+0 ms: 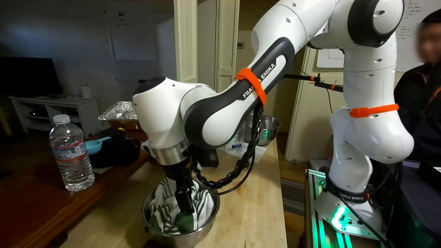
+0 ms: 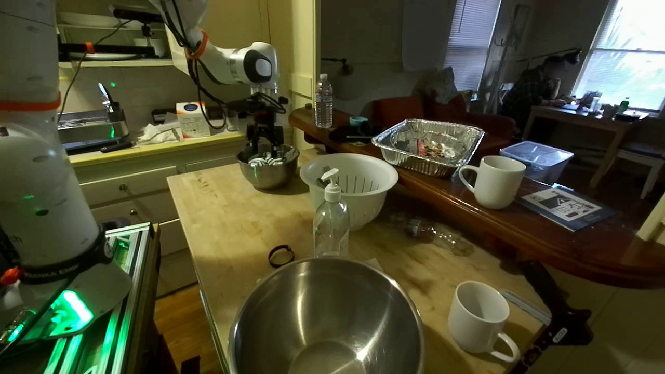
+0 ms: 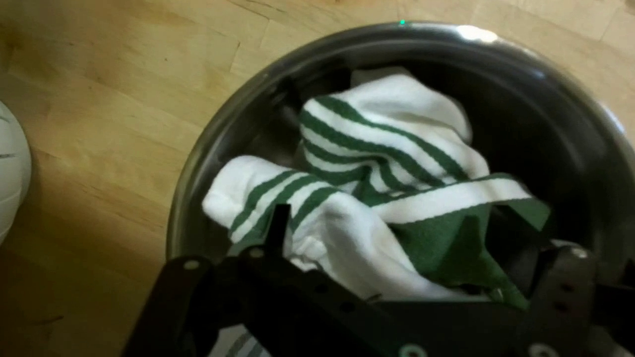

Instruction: Put the towel in the silver bowl

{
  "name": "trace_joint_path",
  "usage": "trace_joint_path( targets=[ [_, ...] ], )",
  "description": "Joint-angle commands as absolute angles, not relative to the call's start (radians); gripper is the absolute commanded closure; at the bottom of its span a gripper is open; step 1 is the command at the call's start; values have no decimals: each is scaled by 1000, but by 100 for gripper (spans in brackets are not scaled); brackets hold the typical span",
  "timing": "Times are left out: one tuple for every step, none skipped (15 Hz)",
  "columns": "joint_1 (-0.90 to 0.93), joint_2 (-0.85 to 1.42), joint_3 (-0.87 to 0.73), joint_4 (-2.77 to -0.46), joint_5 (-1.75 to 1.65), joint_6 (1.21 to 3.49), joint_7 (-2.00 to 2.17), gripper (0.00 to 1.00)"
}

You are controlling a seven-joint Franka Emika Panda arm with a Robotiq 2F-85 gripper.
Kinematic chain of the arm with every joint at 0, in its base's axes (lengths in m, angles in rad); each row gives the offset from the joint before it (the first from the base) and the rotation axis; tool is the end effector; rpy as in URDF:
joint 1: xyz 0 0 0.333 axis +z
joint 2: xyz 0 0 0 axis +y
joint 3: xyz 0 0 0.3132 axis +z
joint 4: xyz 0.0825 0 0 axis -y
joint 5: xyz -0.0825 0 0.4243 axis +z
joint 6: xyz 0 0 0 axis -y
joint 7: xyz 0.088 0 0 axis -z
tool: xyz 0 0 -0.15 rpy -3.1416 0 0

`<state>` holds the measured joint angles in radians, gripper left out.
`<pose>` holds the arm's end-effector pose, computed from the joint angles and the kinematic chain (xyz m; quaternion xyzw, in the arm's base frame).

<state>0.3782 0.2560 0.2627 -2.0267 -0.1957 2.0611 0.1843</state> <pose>0.4819 0.3390 0.2400 0.9539 0.2774 -0.0763 0.0856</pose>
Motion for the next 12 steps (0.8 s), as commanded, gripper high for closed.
trace_joint_path(
  targets=[
    [361, 223, 262, -2071, -185, 2145, 179, 0],
    [355, 227, 263, -2071, -173, 2148, 169, 0],
    [352, 240, 263, -2068, -167, 2153, 164, 0],
    [350, 261, 266, -2057, -158, 2146, 149, 0],
    [350, 279, 267, -2048, -153, 2139, 139, 0],
    [348, 295, 269, -2042, -144, 2138, 125, 0],
    [349, 308, 271, -2039, -138, 2136, 115, 0],
    [351, 321, 272, -2035, -131, 2126, 109, 0],
    [351, 336, 271, -2030, -126, 2116, 103, 0],
    [353, 351, 270, -2025, -124, 2111, 101, 0],
    [355, 371, 267, -2018, -128, 2107, 102, 0],
    [358, 387, 263, -2010, -136, 2105, 102, 0]
  ],
)
